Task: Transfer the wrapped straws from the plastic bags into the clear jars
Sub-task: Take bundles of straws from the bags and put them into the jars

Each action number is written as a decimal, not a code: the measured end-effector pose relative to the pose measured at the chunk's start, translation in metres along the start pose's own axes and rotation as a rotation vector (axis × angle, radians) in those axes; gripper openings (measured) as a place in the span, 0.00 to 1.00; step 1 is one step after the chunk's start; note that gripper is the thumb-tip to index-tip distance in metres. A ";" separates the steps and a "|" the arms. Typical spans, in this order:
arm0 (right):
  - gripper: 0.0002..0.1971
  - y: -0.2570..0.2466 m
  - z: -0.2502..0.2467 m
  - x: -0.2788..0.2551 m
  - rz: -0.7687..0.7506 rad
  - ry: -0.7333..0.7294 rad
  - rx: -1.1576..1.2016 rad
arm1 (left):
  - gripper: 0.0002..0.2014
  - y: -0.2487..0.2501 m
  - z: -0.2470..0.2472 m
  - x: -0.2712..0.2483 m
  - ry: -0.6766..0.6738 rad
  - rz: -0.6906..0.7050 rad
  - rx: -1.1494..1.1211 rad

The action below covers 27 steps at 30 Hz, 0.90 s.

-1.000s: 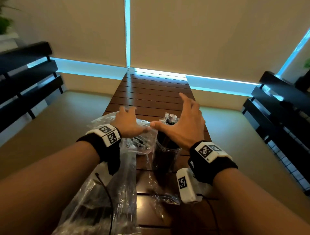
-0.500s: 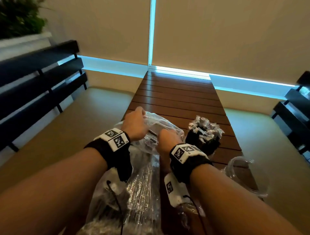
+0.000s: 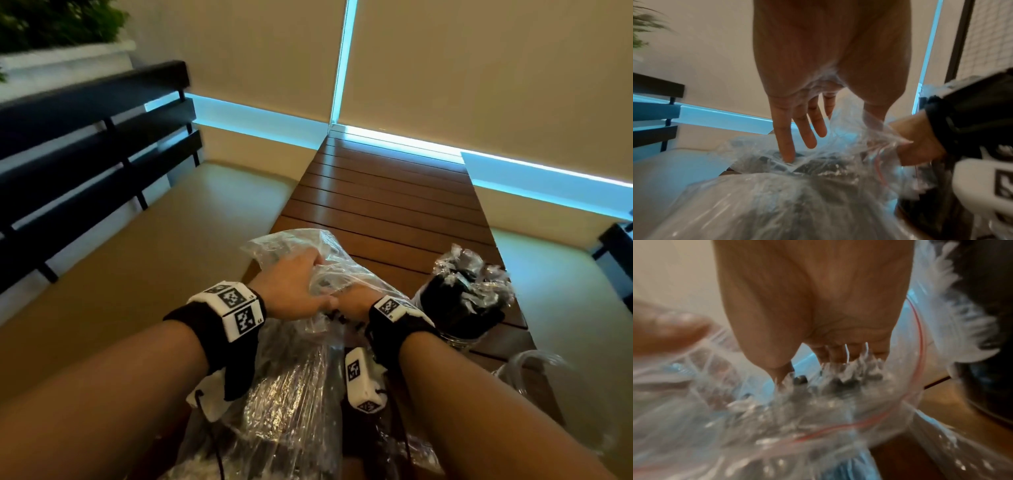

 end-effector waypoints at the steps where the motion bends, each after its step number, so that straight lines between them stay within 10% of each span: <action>1: 0.12 0.002 0.001 0.003 0.018 -0.037 0.044 | 0.37 -0.002 0.005 0.000 -0.033 -0.005 0.025; 16: 0.09 -0.022 0.003 -0.013 0.058 -0.138 0.169 | 0.25 -0.011 -0.004 0.008 0.082 0.003 -0.065; 27: 0.12 -0.008 -0.015 -0.030 0.093 0.081 0.161 | 0.17 -0.017 0.000 0.015 0.145 -0.038 -0.080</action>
Point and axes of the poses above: each hand's wrist, its own x-axis towards the middle knuckle, its own z-axis out of the palm, y = z × x, the point moved 6 cm from there along x, towards the middle knuckle, and after that the axes turned 13 degrees about z, right-handed, at the moved point
